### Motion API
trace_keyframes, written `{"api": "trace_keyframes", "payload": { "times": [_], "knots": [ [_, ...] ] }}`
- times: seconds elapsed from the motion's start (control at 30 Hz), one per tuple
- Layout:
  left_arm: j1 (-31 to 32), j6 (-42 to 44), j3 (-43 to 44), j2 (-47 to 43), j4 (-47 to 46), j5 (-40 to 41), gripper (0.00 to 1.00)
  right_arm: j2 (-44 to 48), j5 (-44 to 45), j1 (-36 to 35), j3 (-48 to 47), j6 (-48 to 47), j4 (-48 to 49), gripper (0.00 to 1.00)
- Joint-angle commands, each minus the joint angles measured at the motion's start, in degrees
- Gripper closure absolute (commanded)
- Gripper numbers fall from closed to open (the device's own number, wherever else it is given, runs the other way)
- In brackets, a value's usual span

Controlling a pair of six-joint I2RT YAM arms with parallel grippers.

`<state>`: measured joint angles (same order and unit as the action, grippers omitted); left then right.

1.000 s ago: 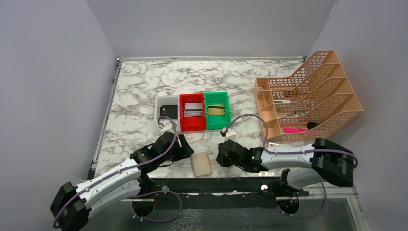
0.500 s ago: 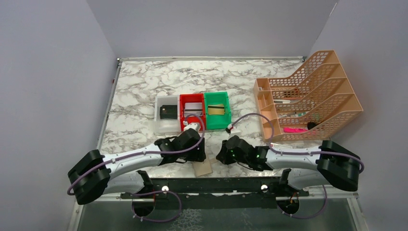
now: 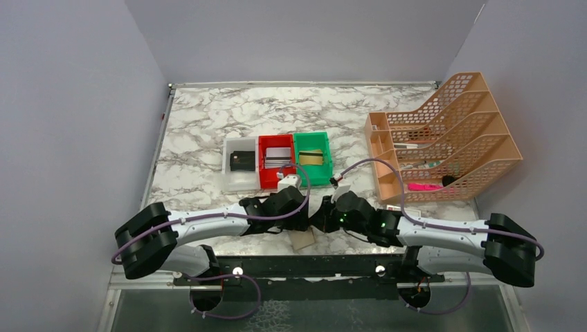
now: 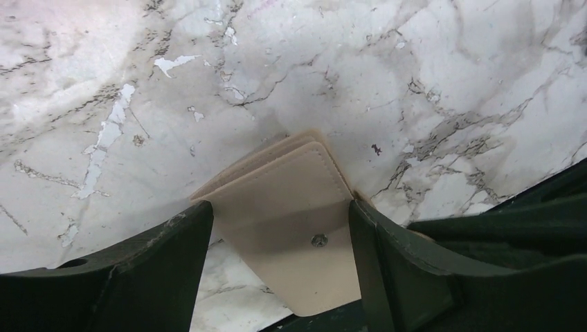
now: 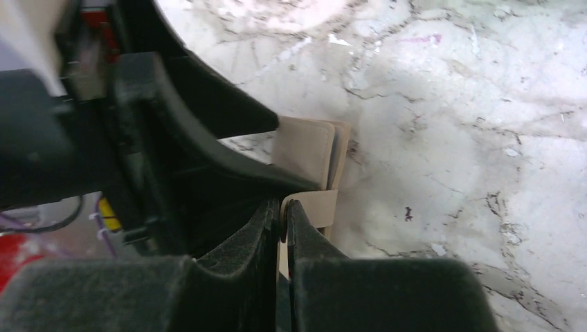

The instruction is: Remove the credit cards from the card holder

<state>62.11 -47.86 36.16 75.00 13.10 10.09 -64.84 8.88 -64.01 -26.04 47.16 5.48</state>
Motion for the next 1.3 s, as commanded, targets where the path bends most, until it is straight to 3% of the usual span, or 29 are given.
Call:
{"api": "trace_keyframes", "payload": {
  "times": [0.0,0.17,0.37,0.5,0.73,1.0,1.13,1.27],
  "knots": [
    [0.46,-3.13,0.34,-3.69,-1.79,6.25,0.24,5.41,-3.34,0.20,-0.29,2.23,2.90,0.90],
    [0.47,-6.81,-3.01,-13.60,2.15,13.74,0.20,7.38,-5.32,0.21,-1.33,0.95,4.99,0.89],
    [0.23,-8.88,-4.92,-23.57,9.76,19.47,0.18,0.82,-11.15,0.20,-5.87,-1.36,6.91,0.89],
    [0.21,-9.66,-6.23,-26.57,11.92,20.20,0.18,-2.24,-9.89,0.20,-7.97,-1.58,5.04,0.89],
    [0.12,-9.00,-7.14,-27.01,12.12,19.37,0.18,1.03,6.49,1.57,-5.07,1.10,-7.79,0.88],
    [0.12,-4.98,-6.37,-25.46,7.62,16.97,0.17,3.50,7.37,8.31,5.53,9.14,-11.77,0.88],
    [0.10,-2.98,-6.62,-23.80,4.21,14.19,0.17,2.17,11.48,8.81,5.68,11.54,-16.11,0.87],
    [0.10,-0.81,-7.27,-20.91,-0.63,10.86,0.20,1.59,9.36,8.81,6.05,9.23,-13.21,0.87]
  ]
}}
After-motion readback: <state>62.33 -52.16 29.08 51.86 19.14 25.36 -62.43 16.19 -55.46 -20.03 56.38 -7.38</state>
